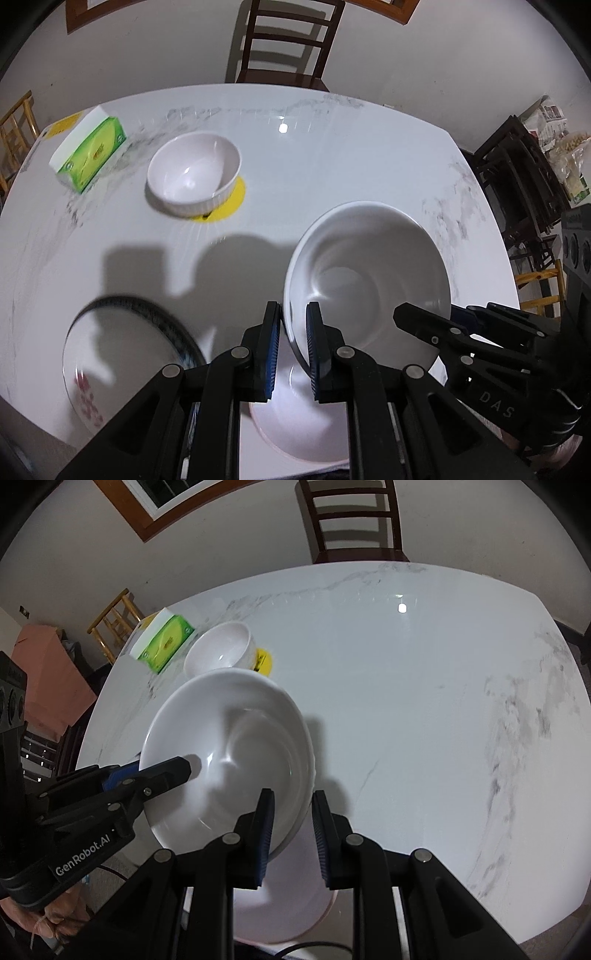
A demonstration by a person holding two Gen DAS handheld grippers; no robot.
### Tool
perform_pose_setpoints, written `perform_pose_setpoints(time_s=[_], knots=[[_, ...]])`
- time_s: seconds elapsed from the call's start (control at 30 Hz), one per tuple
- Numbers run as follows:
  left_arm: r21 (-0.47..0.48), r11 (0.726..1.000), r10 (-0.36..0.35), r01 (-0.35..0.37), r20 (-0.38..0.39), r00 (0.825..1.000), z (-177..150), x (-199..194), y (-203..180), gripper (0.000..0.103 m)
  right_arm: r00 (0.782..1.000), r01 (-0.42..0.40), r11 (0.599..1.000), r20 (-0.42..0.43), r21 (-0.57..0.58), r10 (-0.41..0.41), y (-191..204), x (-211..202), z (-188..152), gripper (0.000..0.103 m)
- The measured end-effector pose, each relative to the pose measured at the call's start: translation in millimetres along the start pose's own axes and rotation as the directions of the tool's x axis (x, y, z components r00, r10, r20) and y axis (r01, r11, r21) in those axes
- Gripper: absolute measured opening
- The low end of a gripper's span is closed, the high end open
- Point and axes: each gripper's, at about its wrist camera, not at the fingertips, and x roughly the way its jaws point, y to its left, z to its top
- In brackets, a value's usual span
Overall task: Organize plates and bowls
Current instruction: 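Lift the blue-banded white bowl with both tools and lower it into the pink bowl, then open both tools and withdraw them from the nested bowls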
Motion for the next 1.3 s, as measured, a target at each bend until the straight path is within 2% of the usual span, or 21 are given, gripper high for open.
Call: perform_pose_setpoints(time_s=[0.27,0.5,0.7,1.3], knots=[[-0.009,1.0,0.017,-0.017,-0.046,0.999,-41,6,1,0.011,0.998,0.004,1.0,-0.058,-0.016,-0.005,6,9,-37,0.021],[0.004,0.999,0.044,-0.044,-0.103,0.994,-60,21,-1,0.011,0.994,0.02,1.0,-0.104,-0.018,-0.021,6,22,-55,0.021],[0.037,0.996,0.089,-0.085,-0.122,0.989,-68,31,-8,0.012,0.99,0.04,0.999,-0.134,-0.026,-0.043,6,33,-62,0.024],[0.039,0.995,0.094,-0.089,-0.134,0.987,-63,36,-5,0.012,0.983,0.068,0.997,-0.167,-0.025,-0.071,9,44,-58,0.024]])
